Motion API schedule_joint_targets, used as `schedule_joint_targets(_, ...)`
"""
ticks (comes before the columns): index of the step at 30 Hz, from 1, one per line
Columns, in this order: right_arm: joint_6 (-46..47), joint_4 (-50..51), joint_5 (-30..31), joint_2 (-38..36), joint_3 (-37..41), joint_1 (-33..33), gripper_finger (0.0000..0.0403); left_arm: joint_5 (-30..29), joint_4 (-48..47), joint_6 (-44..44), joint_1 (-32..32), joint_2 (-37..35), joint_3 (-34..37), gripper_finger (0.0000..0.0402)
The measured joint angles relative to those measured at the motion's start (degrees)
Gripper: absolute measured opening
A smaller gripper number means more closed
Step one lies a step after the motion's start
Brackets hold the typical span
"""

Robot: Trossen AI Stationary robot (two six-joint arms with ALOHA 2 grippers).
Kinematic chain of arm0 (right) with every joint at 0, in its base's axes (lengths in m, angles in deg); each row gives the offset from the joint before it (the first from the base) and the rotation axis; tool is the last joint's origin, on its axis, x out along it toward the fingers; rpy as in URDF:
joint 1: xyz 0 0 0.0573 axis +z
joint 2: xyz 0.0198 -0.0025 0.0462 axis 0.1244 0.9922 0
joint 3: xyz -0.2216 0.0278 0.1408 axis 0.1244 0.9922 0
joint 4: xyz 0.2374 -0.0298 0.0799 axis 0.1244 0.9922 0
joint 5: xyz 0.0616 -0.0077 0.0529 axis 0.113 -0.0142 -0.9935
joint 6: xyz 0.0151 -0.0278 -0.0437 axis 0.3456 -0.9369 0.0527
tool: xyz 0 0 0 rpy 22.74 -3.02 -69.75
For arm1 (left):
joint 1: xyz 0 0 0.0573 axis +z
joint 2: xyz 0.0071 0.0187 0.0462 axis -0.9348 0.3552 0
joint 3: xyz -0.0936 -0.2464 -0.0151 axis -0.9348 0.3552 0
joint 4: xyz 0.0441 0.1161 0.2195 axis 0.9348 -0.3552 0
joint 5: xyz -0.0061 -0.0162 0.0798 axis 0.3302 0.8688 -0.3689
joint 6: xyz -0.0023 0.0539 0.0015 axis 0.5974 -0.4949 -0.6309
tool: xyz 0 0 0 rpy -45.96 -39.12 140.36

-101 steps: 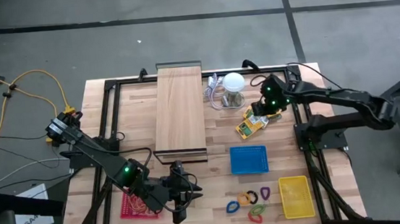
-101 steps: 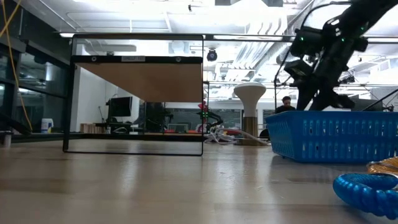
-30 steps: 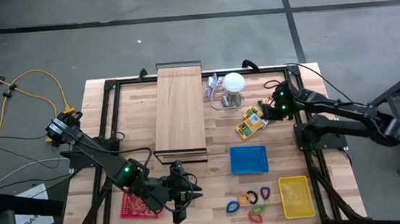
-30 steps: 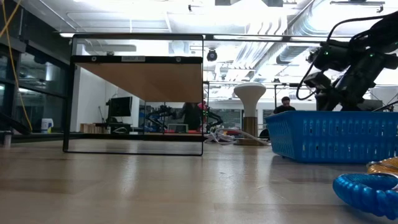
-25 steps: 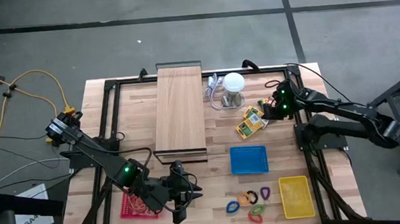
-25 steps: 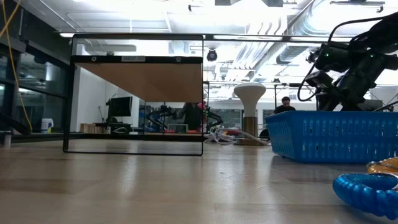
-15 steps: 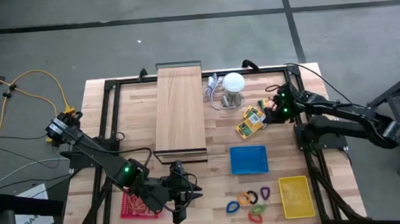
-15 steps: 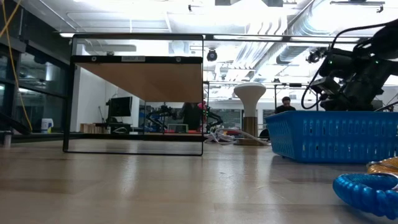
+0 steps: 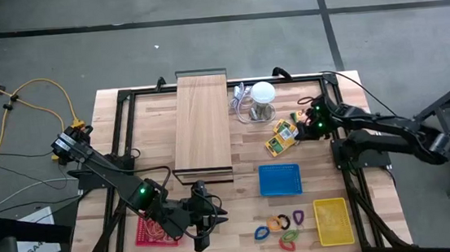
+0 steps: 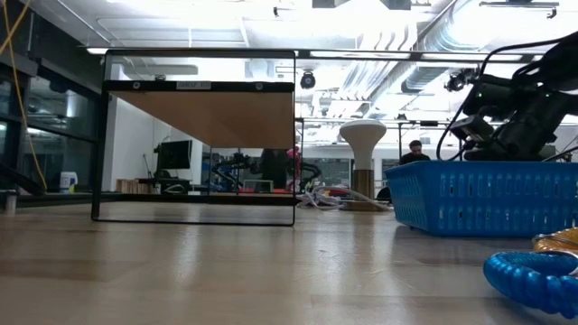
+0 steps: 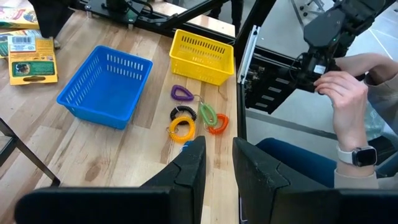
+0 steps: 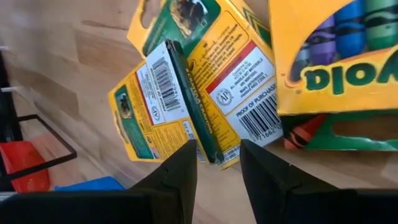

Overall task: Pick & Place Office Desk Supplies
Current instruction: Put the bottom yellow crayon box into the blue bin

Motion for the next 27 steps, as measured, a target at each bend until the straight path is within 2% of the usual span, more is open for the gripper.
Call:
schedule_joint_targets(10,1.98,-7.09,-0.65,3.51,0.0,2.77,0.0111,0.0,0.0,0.0,0.0,0.02,0.0,0.0077)
schedule_joint_targets(27,4.29,-11.04,-0.14,6.26,0.0,5.21,0.0111,0.0,0.0,0.0,0.0,0.01,0.0,0.0077)
